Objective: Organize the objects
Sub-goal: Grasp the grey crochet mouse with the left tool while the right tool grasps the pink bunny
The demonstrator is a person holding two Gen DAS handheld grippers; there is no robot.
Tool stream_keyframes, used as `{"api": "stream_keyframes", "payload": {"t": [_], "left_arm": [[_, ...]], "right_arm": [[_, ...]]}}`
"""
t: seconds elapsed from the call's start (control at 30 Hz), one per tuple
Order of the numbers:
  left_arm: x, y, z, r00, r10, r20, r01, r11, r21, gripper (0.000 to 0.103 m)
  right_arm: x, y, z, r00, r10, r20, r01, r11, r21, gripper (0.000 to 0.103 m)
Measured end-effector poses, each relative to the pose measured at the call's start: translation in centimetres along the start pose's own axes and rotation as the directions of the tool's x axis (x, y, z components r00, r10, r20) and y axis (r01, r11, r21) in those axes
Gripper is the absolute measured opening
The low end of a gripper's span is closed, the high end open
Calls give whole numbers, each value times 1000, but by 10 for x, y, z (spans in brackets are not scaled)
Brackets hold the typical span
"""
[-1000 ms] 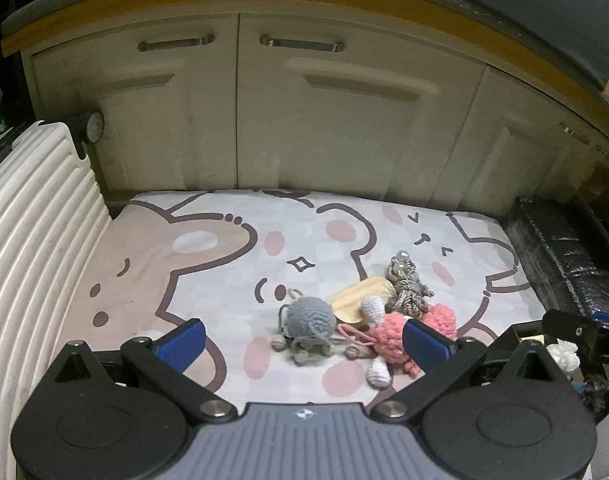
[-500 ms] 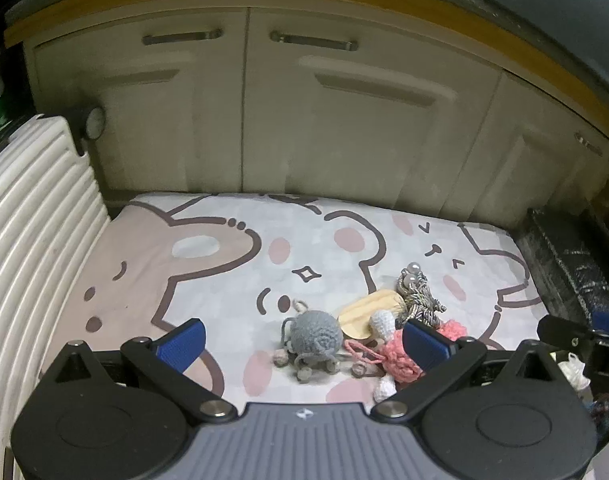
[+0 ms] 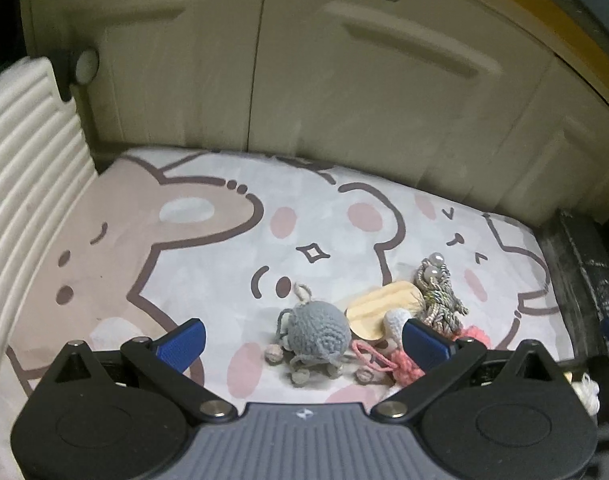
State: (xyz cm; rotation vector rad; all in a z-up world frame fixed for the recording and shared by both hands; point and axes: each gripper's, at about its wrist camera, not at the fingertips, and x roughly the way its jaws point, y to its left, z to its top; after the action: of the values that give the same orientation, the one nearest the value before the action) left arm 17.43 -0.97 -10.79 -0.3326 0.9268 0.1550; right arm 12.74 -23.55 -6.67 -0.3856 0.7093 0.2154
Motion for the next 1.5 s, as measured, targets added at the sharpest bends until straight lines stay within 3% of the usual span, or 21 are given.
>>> {"api": "stream_keyframes", "payload": {"t": [0.1,0.2,0.3,0.37,0.6,0.8,0.97,1.2,1.5], "left_arm": [[12,2,2,999,-21,-24,20,999,-40,96],[23,4,3,998,-37,-52,32,996,-86,90],[34,4,3,997,-34,-69,27,994,-102,86],[40,3,4,997,-31,-76,23,994,-103,85],[61,4,3,994,-40,-101,29,993,-113,84],[73,5,2,993,-48,-108,35,992,-118,84],[80,5,4,993,-54,-102,40,991,-129,84],[94,5,2,991,-49,-127,31,990,-137,84],[103,4,-1,989,-33,-142,3,979,-206,82]], "right_arm": [[10,20,-8,999,-34,-3,33,985,-171,103],[18,40,-18,999,-45,6,44,940,-337,103],[26,51,-25,1000,-23,-10,16,908,-418,102],[31,61,-30,1000,-24,-2,20,876,-482,93],[48,86,-46,999,31,-18,-35,771,-635,88],[61,88,-49,996,82,-27,-80,761,-643,74],[73,88,-43,996,92,7,-66,762,-644,59],[84,97,-41,993,118,-3,-90,736,-671,49],[77,111,-54,997,68,41,-14,661,-750,42]]}}
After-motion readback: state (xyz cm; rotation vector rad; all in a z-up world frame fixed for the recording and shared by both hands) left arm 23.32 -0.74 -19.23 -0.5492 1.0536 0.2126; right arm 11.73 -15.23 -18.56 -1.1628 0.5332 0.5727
